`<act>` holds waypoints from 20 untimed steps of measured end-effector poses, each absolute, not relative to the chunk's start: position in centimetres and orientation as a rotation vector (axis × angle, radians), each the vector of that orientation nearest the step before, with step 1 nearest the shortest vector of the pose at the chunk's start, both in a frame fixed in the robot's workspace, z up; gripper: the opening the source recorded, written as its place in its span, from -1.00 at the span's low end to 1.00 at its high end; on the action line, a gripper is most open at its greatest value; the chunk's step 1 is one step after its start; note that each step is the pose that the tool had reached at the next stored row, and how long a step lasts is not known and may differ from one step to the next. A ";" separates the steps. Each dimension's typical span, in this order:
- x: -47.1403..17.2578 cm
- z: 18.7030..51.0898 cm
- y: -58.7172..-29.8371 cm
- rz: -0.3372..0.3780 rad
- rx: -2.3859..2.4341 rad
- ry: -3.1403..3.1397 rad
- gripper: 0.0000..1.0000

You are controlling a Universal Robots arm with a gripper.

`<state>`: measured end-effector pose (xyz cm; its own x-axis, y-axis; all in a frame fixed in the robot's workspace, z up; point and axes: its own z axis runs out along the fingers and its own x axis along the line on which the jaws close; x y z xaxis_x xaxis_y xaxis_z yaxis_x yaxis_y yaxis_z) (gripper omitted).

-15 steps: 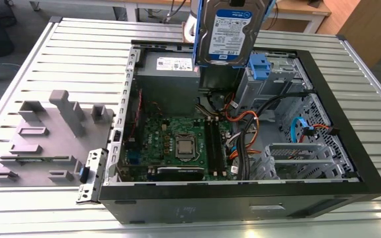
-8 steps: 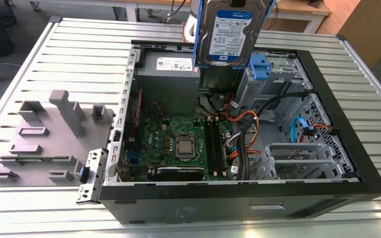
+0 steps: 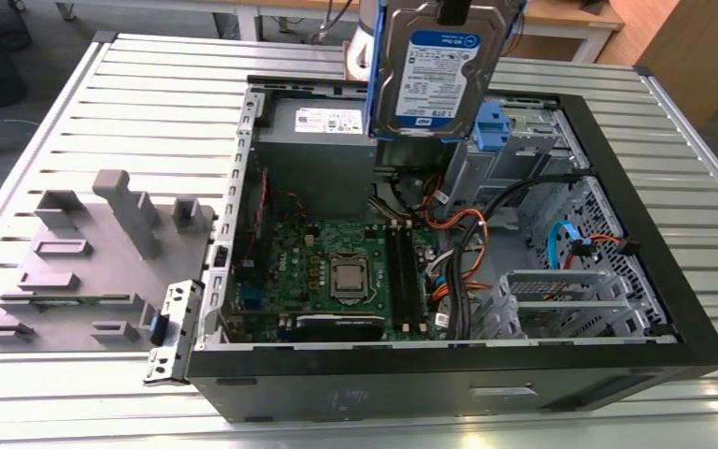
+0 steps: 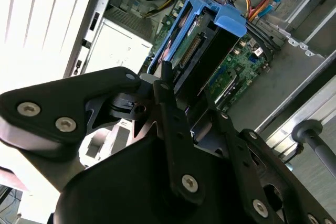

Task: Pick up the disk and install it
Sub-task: 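Pick up the disk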

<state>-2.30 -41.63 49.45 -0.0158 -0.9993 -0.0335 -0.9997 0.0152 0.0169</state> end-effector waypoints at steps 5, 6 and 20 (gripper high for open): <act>-2.3 49.4 -43.1 0.051 -2.197 2.232 -0.31; -2.3 49.4 -43.4 0.050 -2.198 2.232 -0.31; -2.3 49.5 -47.5 0.035 -2.205 2.240 -0.31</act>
<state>-2.29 -47.52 49.45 -0.0158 -0.9998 -0.0145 -0.9997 0.0156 0.0166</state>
